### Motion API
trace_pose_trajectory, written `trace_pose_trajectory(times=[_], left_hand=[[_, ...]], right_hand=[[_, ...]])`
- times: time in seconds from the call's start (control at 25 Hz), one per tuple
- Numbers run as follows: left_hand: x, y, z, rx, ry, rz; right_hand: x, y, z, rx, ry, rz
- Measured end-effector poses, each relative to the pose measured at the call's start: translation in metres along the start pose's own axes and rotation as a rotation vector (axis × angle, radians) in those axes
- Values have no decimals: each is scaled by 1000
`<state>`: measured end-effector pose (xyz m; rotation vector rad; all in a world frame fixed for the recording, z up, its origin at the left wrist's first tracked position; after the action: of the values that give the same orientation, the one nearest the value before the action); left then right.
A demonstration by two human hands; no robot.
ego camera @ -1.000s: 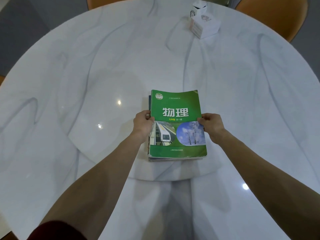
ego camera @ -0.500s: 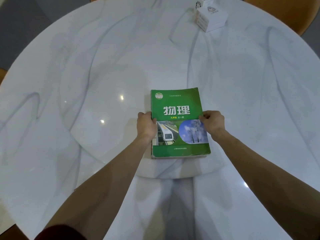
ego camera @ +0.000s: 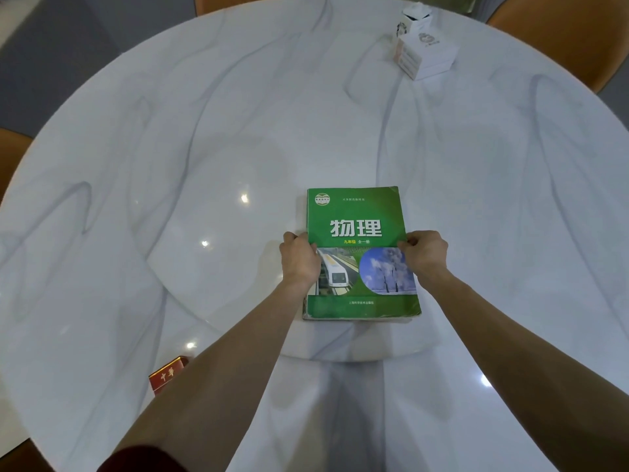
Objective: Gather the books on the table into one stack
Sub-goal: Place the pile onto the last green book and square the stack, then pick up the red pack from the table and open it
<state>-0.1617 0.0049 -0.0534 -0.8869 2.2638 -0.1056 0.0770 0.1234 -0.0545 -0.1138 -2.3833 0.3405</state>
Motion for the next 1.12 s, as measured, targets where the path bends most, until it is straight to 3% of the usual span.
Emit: trace_pose_trajectory(times=[0.24,0.44,0.72,1.12], left_hand=[[3,2,0,30,30,10],[6,-5,-12,29,176,59],[-2,-33,-40,11,364,232],[36,-101,-77,-66,414,242]], right_hand=[[1,0,1,47,-16,5],[15,-15,-4,54,-244,-72],[63,-58,-12,38,-508,-378],[130,-156,35,139,-491,-718]])
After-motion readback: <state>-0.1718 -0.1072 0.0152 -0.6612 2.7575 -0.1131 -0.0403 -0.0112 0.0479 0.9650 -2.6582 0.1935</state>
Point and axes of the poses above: each hand's wrist, its own y-axis towards the middle knuckle, its own z-axis out of the palm, x = y × z, the point moved 10 cm from there along y, towards the middle knuckle
